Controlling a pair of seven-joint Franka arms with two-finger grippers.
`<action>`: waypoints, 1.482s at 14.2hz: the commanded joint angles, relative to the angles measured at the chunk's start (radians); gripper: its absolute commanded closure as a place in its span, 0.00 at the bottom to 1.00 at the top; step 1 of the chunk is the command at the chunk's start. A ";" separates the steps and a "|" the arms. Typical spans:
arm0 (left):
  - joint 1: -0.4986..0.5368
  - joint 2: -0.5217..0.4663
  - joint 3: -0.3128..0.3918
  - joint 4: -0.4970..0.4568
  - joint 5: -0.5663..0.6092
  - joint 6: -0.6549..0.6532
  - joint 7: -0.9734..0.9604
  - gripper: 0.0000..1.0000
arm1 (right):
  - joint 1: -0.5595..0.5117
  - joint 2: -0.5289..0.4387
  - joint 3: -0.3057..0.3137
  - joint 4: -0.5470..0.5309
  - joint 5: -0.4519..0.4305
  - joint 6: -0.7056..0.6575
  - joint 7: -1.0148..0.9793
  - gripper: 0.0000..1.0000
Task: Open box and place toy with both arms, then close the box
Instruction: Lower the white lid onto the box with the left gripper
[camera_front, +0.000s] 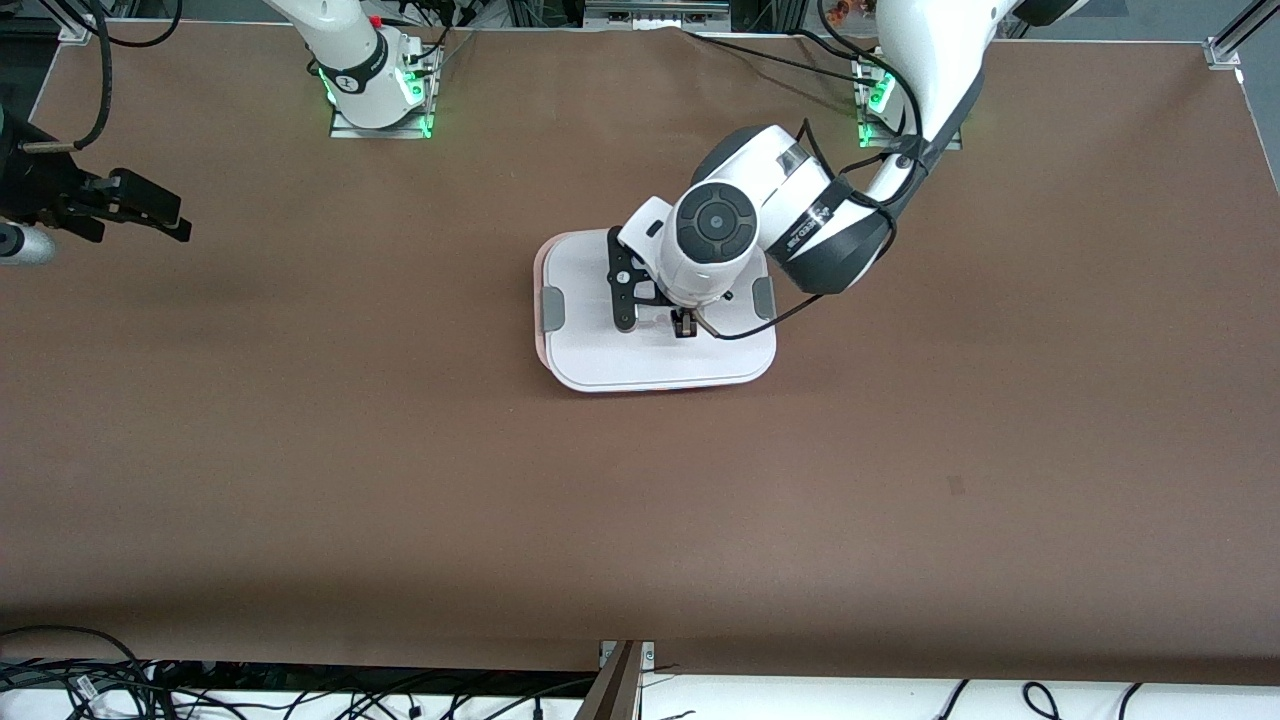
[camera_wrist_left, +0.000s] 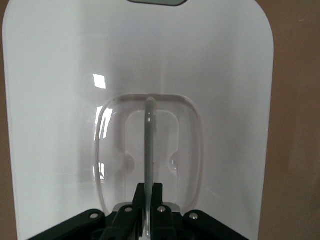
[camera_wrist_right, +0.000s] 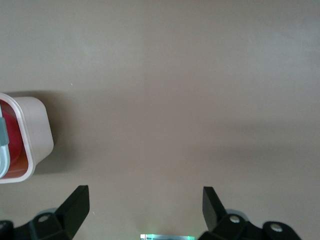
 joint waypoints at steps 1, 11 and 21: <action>-0.038 -0.002 0.010 -0.004 0.024 0.015 -0.052 1.00 | -0.009 -0.045 0.008 -0.077 0.003 0.011 -0.011 0.00; -0.094 0.003 0.009 -0.038 0.116 0.019 -0.133 1.00 | -0.012 0.004 -0.001 -0.045 -0.007 0.015 -0.010 0.00; -0.101 0.023 0.012 -0.064 0.162 0.018 -0.161 1.00 | -0.001 0.013 0.004 -0.042 -0.034 0.017 -0.011 0.00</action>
